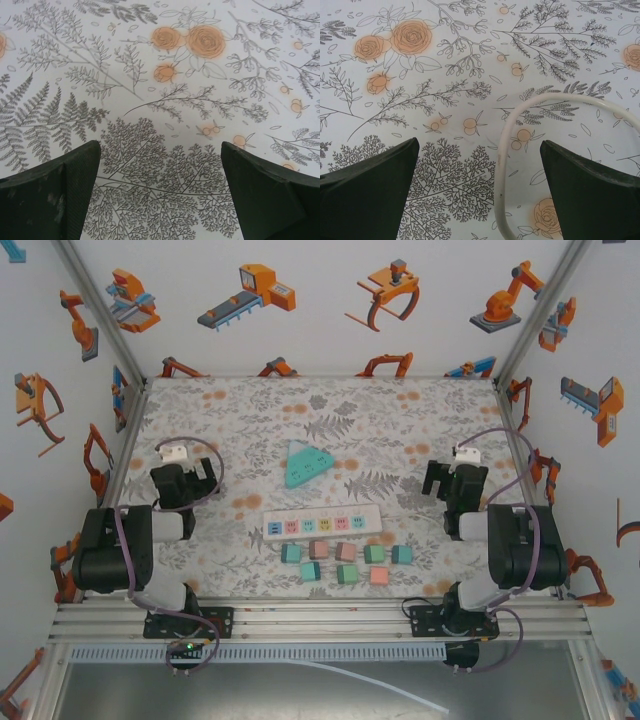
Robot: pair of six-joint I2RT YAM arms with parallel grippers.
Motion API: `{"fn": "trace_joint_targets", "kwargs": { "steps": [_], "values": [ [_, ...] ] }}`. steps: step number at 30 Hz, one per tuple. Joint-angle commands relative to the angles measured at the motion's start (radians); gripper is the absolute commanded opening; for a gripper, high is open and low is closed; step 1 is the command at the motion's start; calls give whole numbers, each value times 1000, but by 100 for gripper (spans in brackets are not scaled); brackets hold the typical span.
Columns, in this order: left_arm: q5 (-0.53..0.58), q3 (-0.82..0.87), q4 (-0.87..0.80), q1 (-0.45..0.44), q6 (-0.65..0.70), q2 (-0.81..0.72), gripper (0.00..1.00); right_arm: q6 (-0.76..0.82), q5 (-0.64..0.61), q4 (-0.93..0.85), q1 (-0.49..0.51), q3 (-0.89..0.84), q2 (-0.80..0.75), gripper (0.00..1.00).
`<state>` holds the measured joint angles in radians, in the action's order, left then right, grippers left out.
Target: Pull the plug off the socket
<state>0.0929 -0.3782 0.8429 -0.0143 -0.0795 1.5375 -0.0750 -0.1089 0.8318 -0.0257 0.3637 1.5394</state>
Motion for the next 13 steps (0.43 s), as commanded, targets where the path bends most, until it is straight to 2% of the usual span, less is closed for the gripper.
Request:
{"fn": "trace_joint_targets", "kwargs": {
  "steps": [1, 13],
  "values": [
    [16, -30, -17, -18, 38, 0, 97, -13, -21, 59, -1, 11, 4, 99],
    [16, -30, -10, -18, 39, 4, 97, -15, -33, 65, 0, 6, 1, 99]
  ]
}}
